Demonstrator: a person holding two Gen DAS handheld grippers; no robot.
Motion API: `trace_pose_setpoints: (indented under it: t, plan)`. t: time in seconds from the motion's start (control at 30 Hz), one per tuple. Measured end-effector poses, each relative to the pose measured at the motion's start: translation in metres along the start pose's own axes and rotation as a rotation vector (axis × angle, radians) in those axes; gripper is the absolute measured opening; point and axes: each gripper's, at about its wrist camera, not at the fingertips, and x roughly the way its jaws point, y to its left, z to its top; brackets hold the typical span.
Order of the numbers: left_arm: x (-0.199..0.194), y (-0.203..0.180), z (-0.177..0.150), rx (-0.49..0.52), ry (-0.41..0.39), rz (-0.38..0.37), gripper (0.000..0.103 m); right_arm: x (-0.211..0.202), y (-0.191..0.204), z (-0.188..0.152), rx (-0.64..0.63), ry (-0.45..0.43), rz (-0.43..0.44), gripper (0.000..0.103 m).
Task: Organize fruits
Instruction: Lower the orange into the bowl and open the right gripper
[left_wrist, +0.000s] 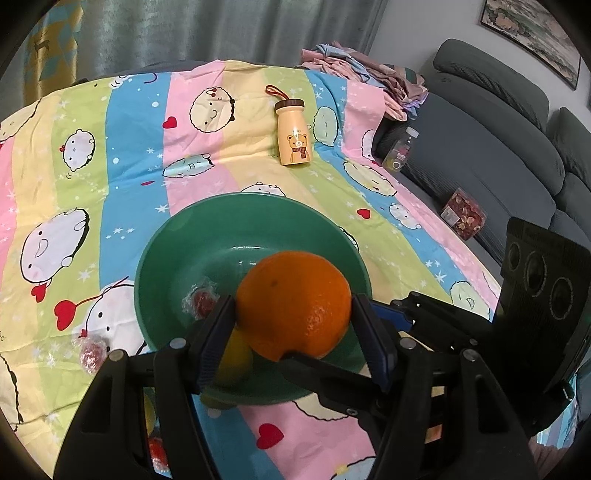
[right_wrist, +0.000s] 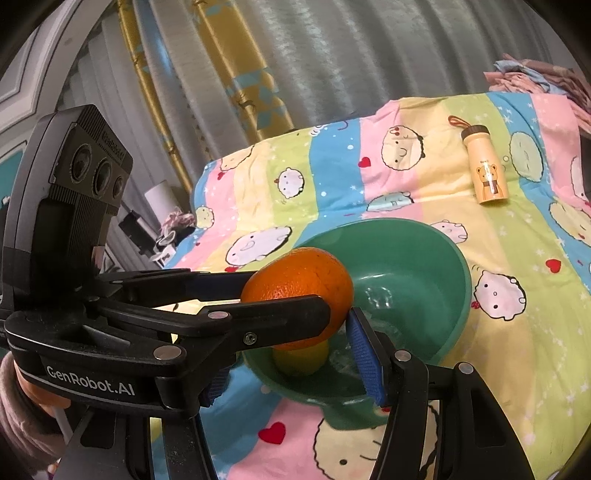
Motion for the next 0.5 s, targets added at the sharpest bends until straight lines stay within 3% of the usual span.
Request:
trace_pose_setpoints:
  t: [0.5]
  plan:
    - [0.031, 0.026, 0.011, -0.085, 0.06, -0.051, 0.064, 0.029, -0.015, 0.011, -0.008, 0.074, -0.046, 0.061]
